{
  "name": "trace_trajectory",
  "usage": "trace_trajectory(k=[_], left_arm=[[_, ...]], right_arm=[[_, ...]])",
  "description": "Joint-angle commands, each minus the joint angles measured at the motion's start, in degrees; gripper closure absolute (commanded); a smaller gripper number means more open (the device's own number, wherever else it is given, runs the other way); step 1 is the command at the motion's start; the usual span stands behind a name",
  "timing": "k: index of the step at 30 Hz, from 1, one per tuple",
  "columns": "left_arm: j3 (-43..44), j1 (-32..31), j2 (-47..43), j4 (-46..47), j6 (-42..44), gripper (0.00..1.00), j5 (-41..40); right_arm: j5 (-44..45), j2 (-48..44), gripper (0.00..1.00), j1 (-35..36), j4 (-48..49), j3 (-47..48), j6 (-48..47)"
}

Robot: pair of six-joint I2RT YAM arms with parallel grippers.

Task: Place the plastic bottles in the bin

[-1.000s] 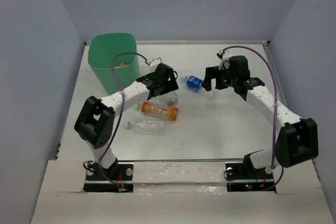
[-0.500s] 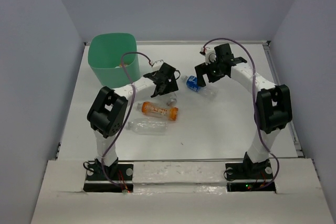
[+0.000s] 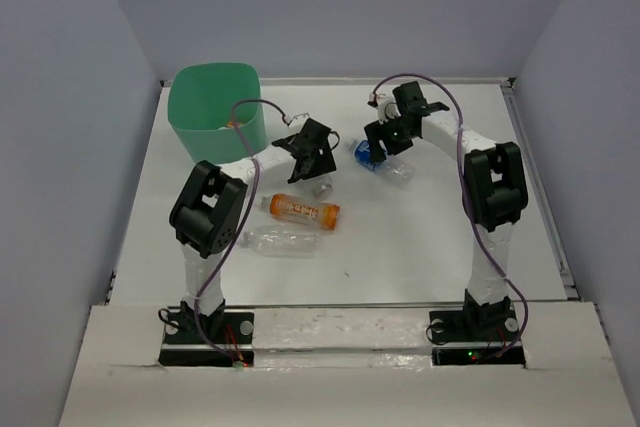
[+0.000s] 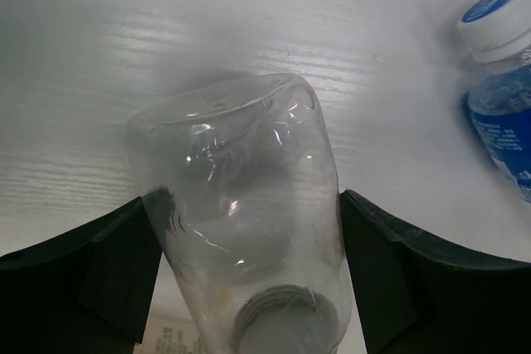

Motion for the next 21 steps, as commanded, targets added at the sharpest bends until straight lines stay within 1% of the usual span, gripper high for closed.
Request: trace_trajectory(k=[1, 2, 3, 4, 5, 6, 8, 9, 10, 11, 13, 15, 16, 17, 18, 19, 21], left_arm=[[0.86, 0.22, -6.95, 3.67, 2.76, 0.36, 1.45], [0.68, 0.14, -9.14, 4.55, 3.03, 0.38, 1.63], [0.33, 0.22, -10.2, 4.99, 3.73, 0.4, 1.72], [0.07, 0.14, -11.34, 5.17, 3.73, 0.41, 1.72], [-0.2, 0.13, -13.79, 5.35, 4.08, 0.43, 2.07], [-0.2, 0.22, -15.03, 5.44, 4.26, 0.44, 2.42], [-0.29, 0.22, -19.51, 5.61, 4.52, 0.44, 3.12], [-0.03, 0.22, -21.01, 5.61, 4.78, 0.44, 3.12], [0.32, 0.14, -22.59, 5.61, 5.48, 0.44, 2.69], [1.2, 0.13, -25.65, 5.61, 5.84, 0.44, 2.25], [2.95, 0.48, -28.39, 5.53, 7.67, 0.44, 1.2], [6.54, 2.06, -31.56, 3.95, 8.65, 0.44, -0.74], [7.96, 3.03, -32.27, 3.25, 9.09, 0.44, -0.92], [9.28, 4.25, -33.49, 1.76, 9.44, 0.44, -0.57], [11.47, 7.31, -34.02, 1.05, 9.53, 0.44, -0.22], [12.19, 8.99, -35.42, 0.26, 9.53, 0.44, 1.0], [13.16, 12.42, -37.1, 0.16, 9.71, 0.44, 1.19]], right_arm=[[-3.07, -0.23, 0.36, 0.45, 3.2, 2.6, 2.38], [-3.51, -0.06, 0.33, 0.45, 3.38, 2.69, 2.38], [-3.95, 0.2, 0.24, 0.45, 3.21, 2.78, 2.38], [-3.78, 0.47, 0.22, 0.45, 3.21, 2.87, 2.38], [-3.87, 1.25, 0.23, 0.45, 3.12, 2.87, 2.47], [-4.04, 1.43, 0.27, 0.45, 3.21, 2.69, 2.38], [-4.31, 0.91, 0.39, 0.45, 3.29, 1.29, 2.38], [-4.39, 0.3, 0.54, 0.45, 3.73, 0.68, 2.64], [-4.66, -0.4, 0.57, 0.45, 4.78, 0.06, 3.26], [-4.66, -2.41, 0.58, 0.45, 5.83, -0.99, 3.61], [-4.31, -4.88, 0.58, 0.45, 6.8, -1.88, 5.19], [-3.78, -7.86, 0.6, 0.45, 8.21, -3.36, 6.59], [-3.78, -11.1, 0.6, 0.45, 8.56, -3.98, 7.99], [-4.04, -12.96, 0.6, 0.97, 9.0, -4.69, 8.62], [-4.48, -14.8, 0.6, 0.98, 10.05, -6.52, 9.23], [-4.48, -18.74, 0.6, 0.98, 10.67, -7.58, 10.37], [-4.13, -22.8, 0.6, 2.11, 11.73, -9.69, 11.6]])
